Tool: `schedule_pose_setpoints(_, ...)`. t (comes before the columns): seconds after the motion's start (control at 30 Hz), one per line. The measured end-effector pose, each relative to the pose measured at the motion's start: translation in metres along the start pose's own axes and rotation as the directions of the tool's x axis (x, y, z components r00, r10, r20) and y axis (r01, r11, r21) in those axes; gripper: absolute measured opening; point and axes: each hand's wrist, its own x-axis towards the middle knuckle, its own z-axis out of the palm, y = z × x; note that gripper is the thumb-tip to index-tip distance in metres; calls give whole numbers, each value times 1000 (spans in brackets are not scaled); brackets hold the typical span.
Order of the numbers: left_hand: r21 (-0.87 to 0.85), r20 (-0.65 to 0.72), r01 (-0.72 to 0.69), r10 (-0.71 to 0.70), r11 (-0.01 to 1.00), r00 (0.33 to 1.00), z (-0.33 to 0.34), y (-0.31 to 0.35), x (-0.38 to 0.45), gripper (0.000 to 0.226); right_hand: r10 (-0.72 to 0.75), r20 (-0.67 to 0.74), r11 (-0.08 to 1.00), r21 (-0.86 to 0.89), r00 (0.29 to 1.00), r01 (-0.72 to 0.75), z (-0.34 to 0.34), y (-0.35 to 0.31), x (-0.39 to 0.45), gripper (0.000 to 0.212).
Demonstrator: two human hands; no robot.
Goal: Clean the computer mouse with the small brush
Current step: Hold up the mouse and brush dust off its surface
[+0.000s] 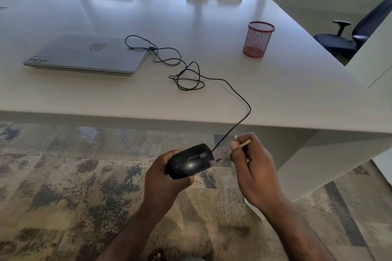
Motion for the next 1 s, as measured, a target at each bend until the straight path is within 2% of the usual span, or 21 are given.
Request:
schedule_pose_setpoints(0.17, 1, 2, 6, -6, 1000, 1000, 2, -2, 0, 70, 3, -35, 989, 149, 999, 2, 1, -7, 3, 15)
schedule_pose_setpoints(0.27, 7, -1, -7, 7, 1000, 1000, 3, 0, 0, 70, -29, 53, 997, 74, 998, 25, 4, -4, 1, 15)
schedule_pose_setpoints(0.37, 11, -2, -4, 4, 1000, 1000, 2, -2, 0, 71, -23, 47, 999, -39, 999, 24, 1, 2, 2, 12)
schedule_pose_setpoints(0.5, 6, 4, 1, -1, 1000, 1000, 2, -6, 0, 71, -8, -31, 999, 31, 999, 9, 0, -3, 3, 15)
schedule_pose_setpoints(0.6, 8, 0, -5, 5, 1000, 1000, 2, -4, 0, 71, -10, -1, 995, 103, 1000, 10, 3, -7, 2, 17)
schedule_pose_setpoints(0.7, 5, -5, -6, 6, 1000, 1000, 1, -2, 0, 71, -19, 46, 1000, 3, 999, 19, 3, -2, 0, 14)
schedule_pose_setpoints(0.77, 6, 1, -10, 10, 1000, 1000, 1, -2, 0, 71, -9, 15, 999, -43, 1000, 9, 0, 0, 0, 14)
schedule_pose_setpoints(0.9, 5, 9, -8, 8, 1000, 1000, 1, -2, -1, 70, 15, -62, 996, 85, 998, -10, 1, -4, 2, 17)
schedule_pose_setpoints(0.97, 8, 9, -12, 12, 1000, 1000, 2, -1, -1, 70, 24, -30, 988, 156, 999, -19, 3, -6, 2, 17)
schedule_pose_setpoints(1.0, 9, 8, -12, 12, 1000, 1000, 2, 0, -1, 70, 16, -2, 991, 134, 1000, -16, 4, -5, 2, 17)
